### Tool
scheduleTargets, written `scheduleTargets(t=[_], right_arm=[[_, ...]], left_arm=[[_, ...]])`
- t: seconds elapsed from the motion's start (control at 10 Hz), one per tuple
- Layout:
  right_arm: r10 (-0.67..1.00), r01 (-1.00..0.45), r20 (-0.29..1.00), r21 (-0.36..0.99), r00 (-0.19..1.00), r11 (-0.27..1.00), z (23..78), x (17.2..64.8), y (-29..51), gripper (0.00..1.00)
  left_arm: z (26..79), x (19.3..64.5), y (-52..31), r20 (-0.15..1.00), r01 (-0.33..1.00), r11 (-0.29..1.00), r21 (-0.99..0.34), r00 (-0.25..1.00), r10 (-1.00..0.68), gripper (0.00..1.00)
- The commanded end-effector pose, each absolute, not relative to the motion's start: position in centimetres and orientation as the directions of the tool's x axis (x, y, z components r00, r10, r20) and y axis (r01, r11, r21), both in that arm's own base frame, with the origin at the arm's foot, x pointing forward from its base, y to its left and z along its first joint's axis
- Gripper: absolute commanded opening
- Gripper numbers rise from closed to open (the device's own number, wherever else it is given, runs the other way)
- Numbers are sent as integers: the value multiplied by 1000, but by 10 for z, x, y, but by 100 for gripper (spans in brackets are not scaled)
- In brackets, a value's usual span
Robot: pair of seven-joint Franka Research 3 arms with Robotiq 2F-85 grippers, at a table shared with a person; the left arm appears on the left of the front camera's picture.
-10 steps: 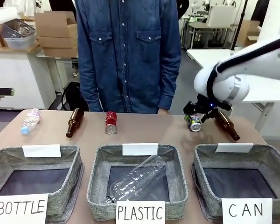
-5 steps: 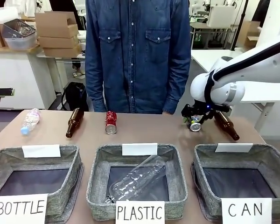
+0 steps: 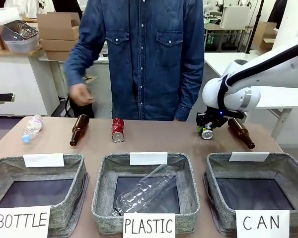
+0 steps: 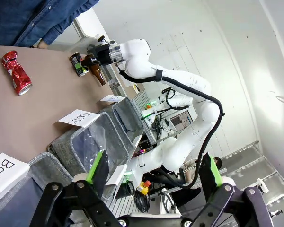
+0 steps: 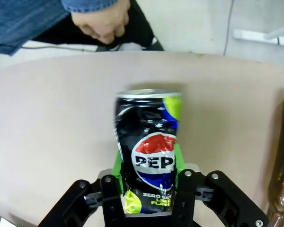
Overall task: Sort the can waste into the basket.
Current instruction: Pick up the can waste from the table and place it in the right Fabric basket.
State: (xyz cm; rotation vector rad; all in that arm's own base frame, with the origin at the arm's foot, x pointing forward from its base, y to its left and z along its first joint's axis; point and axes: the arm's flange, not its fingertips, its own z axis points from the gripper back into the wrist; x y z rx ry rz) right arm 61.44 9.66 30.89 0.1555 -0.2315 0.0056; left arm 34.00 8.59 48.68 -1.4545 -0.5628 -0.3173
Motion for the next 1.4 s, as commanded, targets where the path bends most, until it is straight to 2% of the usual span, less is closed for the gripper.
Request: scheduleTargets(t=[0.0, 0.1, 0.4, 0.6, 0.8, 1.0, 1.1, 1.3], right_arm=[[-33, 8, 219, 116, 975, 993, 310, 615, 99, 3], [-36, 12, 216, 115, 976, 993, 310, 615, 99, 0], [-46, 16, 221, 138, 974, 990, 312, 614, 95, 0], [-29, -10, 201, 193, 979, 981, 340, 596, 84, 0], [55, -99, 155, 293, 986, 951, 408, 536, 56, 0], [201, -223, 96, 375, 975, 900, 460, 452, 26, 0], [259, -275, 97, 439, 961, 855, 475, 419, 10, 0], [476, -443, 110, 590, 873, 675, 485, 368, -33, 0]], left_arm=[[490, 340, 85, 557, 550, 89, -831, 818, 144, 100], [490, 340, 85, 557, 550, 89, -831, 818, 144, 100], [490, 340, 85, 557, 550, 89, -831, 818, 144, 100], [490, 340, 85, 557, 550, 89, -831, 818, 144, 100], [490, 340, 85, 557, 550, 89, -831, 818, 144, 100], [490, 340, 85, 557, 550, 89, -831, 818, 144, 100], [490, 340, 85, 557, 550, 89, -831, 818, 144, 100], [490, 340, 85, 557, 550, 89, -831, 818, 144, 100]])
